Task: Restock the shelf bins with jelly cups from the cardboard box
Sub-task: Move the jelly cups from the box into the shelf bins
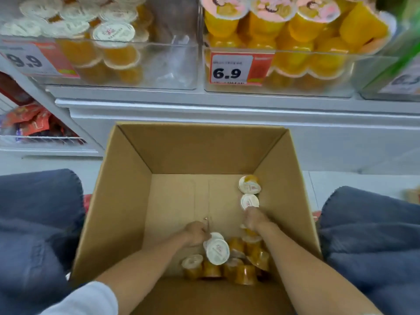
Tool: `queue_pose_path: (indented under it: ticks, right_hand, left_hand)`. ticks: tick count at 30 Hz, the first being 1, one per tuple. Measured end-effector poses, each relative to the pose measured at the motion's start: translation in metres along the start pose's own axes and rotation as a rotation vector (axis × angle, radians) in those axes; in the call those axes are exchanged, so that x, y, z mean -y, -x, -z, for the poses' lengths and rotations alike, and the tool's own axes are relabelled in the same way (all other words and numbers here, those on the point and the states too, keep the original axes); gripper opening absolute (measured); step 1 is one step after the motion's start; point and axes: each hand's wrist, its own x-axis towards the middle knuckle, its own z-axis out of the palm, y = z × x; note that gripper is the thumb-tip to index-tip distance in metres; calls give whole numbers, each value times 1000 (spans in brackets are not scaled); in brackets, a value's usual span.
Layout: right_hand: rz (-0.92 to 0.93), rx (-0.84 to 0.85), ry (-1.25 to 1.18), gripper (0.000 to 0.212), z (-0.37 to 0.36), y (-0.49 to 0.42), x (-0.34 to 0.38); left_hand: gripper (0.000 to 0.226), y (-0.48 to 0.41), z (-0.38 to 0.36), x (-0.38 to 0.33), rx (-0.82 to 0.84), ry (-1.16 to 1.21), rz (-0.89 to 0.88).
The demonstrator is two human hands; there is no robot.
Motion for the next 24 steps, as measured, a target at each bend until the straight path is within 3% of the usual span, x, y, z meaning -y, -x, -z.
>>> queue_pose_path:
  ticks: [3,6,9,14,18,24]
  right_hand:
    - [-148,14,-262,32,-30,-13,-6]
    - [-328,-101,-494,53,-50,-27,-8]
    - [-406,-147,-438,62,-61,-41,-12]
    - [-209,-180,-507,54,-60,-19,3]
    - [-131,-72,-665,52,-37,2,23]
    - [150,15,-857,42,45,55,93]
  left_hand:
    - [45,-12,-31,1,51,151,54]
    - [41,-16,-54,5,-45,286,93]
    - [31,-18,-57,9,-131,422,106]
    - [35,-14,-32,15,-266,608,171]
    - [30,-12,2,19,-316,795,232]
    - [39,30,80,2,-249,1008,53]
